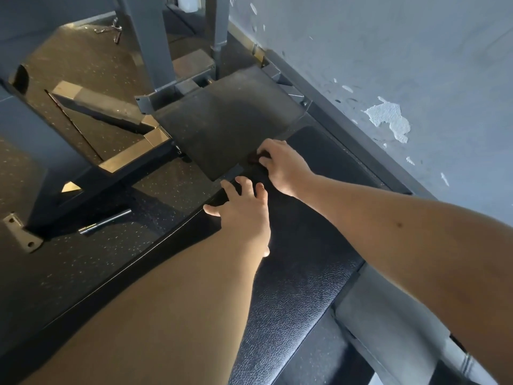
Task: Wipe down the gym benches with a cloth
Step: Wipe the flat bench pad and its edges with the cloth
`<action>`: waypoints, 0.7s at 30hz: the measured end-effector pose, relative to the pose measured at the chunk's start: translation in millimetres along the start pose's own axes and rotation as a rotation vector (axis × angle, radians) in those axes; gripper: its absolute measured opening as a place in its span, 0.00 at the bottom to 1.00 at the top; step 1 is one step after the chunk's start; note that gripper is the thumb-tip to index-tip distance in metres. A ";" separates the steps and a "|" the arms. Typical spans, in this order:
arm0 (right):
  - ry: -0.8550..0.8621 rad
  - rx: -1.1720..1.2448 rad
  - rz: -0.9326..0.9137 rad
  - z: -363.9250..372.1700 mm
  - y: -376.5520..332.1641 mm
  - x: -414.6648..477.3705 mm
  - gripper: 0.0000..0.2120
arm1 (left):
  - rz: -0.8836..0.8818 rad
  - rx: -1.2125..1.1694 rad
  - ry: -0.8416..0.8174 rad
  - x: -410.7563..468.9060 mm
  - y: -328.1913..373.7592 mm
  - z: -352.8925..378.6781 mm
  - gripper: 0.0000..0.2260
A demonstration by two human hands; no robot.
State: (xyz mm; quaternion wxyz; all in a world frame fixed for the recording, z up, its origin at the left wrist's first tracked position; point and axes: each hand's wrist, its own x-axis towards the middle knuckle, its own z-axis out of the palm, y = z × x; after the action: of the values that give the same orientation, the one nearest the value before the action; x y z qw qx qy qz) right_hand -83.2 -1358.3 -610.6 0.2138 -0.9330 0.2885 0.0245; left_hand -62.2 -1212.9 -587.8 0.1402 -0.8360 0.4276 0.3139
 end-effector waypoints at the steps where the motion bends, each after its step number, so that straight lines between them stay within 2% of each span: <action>1: -0.021 0.012 -0.032 -1.2 -0.6 -6.4 0.09 | 0.005 -0.004 -0.003 -0.9 -0.4 -0.3 0.64; 4: -0.072 -0.071 -0.123 -7.3 19.8 -22.1 0.19 | 0.018 0.006 0.010 -1.3 -2.9 2.3 0.64; 5: -0.055 -0.106 -0.100 -8.2 33.3 -26.5 0.20 | 0.025 0.012 0.020 -1.0 -3.8 3.8 0.63; 7: 0.080 -0.103 0.069 -8.5 64.5 -40.4 0.22 | 0.037 0.015 0.037 -1.7 -5.7 6.7 0.63; 9: 0.244 0.013 0.287 -4.6 77.7 -64.9 0.23 | 0.038 0.020 0.038 -4.2 -5.9 7.2 0.63; 11: 0.305 0.101 0.385 7.4 68.6 -90.3 0.22 | 0.032 0.015 0.043 -5.3 -4.4 5.8 0.63; 14: 0.307 0.130 0.266 32.2 46.4 -133.2 0.21 | 0.020 0.001 0.046 -7.4 -4.3 8.2 0.62; 17: 0.275 0.090 0.170 36.2 60.3 -162.8 0.21 | 0.026 -0.023 0.078 -12.3 -7.0 15.9 0.57; 19: 0.309 0.060 0.291 24.4 84.2 -161.8 0.22 | 0.032 -0.022 0.126 -18.6 -8.1 21.1 0.53; 21: 0.381 0.122 0.583 9.7 100.6 -159.4 0.23 | 0.058 0.008 0.174 -25.8 -5.7 24.2 0.48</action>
State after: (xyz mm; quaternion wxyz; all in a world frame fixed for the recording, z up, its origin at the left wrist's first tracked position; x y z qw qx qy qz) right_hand -270.3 -1344.9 -631.1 0.1956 -0.7846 0.5784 -0.1073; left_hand -78.7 -1181.2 -589.8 0.0966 -0.8469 0.4632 0.2425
